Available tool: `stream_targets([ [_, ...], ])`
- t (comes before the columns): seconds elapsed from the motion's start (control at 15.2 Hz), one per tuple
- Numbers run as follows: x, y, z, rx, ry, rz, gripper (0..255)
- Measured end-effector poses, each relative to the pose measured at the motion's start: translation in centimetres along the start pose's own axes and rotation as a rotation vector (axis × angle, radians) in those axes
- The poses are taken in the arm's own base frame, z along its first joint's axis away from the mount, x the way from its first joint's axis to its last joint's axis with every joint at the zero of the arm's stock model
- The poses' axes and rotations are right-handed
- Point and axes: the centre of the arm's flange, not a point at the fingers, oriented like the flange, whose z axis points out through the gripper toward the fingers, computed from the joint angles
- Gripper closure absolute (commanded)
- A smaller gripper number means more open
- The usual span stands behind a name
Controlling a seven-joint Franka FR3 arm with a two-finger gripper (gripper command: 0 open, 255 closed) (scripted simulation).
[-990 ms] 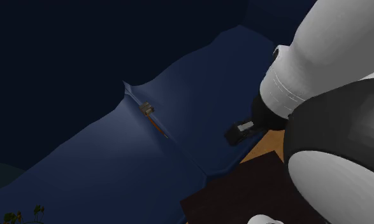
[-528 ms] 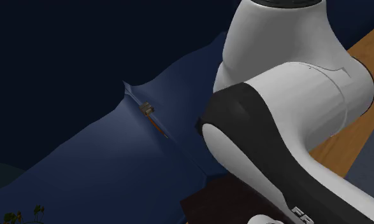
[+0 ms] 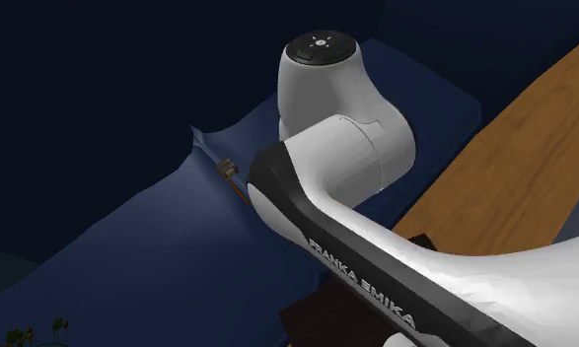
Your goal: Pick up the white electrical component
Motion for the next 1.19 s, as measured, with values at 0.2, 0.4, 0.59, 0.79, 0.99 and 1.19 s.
stream_targets([
  [0.2,2.8,-1.6,2.7,-0.001,-0.001,-0.022,0],
  [0.4,5.4,-3.0,5.3,-0.002,-0.001,-0.044,0],
  [0.59,8.0,-4.5,7.5,-0.003,-0.001,-0.066,0],
  [0.79,10.8,-6.1,10.2,-0.004,-0.001,-0.088,0],
  [0.99,13.1,-7.4,12.8,-0.005,-0.003,-0.110,0],
  [1.19,15.6,-9.2,15.7,-0.006,-0.003,-0.133,0],
])
